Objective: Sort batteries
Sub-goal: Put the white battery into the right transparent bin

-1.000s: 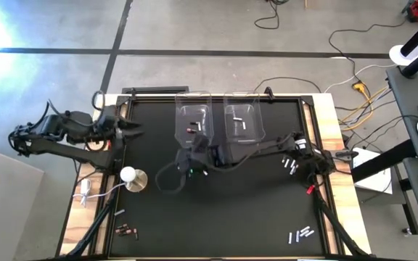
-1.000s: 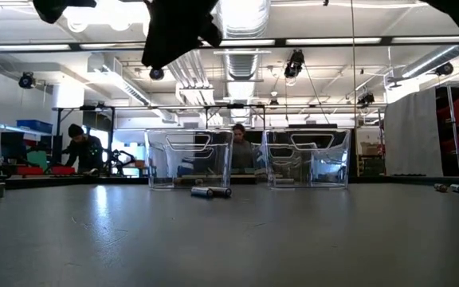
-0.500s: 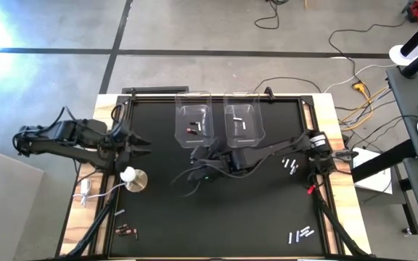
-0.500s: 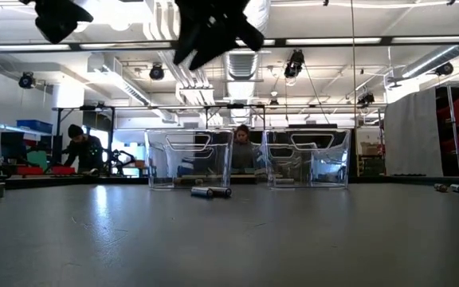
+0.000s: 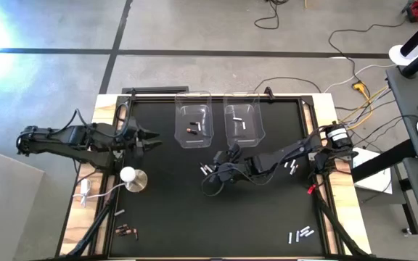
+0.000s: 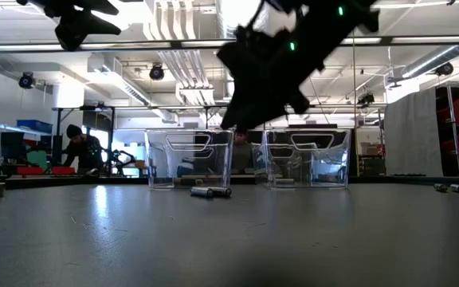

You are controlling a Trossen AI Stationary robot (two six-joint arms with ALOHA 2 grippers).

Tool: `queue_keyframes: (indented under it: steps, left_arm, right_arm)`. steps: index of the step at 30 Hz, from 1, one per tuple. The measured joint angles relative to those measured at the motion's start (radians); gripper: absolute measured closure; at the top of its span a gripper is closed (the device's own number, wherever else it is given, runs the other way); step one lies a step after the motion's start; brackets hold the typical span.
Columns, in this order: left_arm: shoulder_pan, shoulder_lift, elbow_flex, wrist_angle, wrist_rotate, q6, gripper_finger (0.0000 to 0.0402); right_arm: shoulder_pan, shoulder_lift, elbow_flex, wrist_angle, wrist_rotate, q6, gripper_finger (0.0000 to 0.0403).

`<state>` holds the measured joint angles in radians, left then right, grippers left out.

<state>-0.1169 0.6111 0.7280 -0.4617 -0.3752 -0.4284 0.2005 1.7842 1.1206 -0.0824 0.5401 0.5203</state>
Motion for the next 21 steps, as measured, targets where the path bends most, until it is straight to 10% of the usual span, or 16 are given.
queue_keyframes:
  steps: [21]
  left_arm:
    - [0.001, 0.114, 0.061, 0.003, -0.007, -0.078, 0.0247]
  right_arm:
    - [-0.009, 0.197, -0.066, 0.303, -0.024, -0.049, 0.0203]
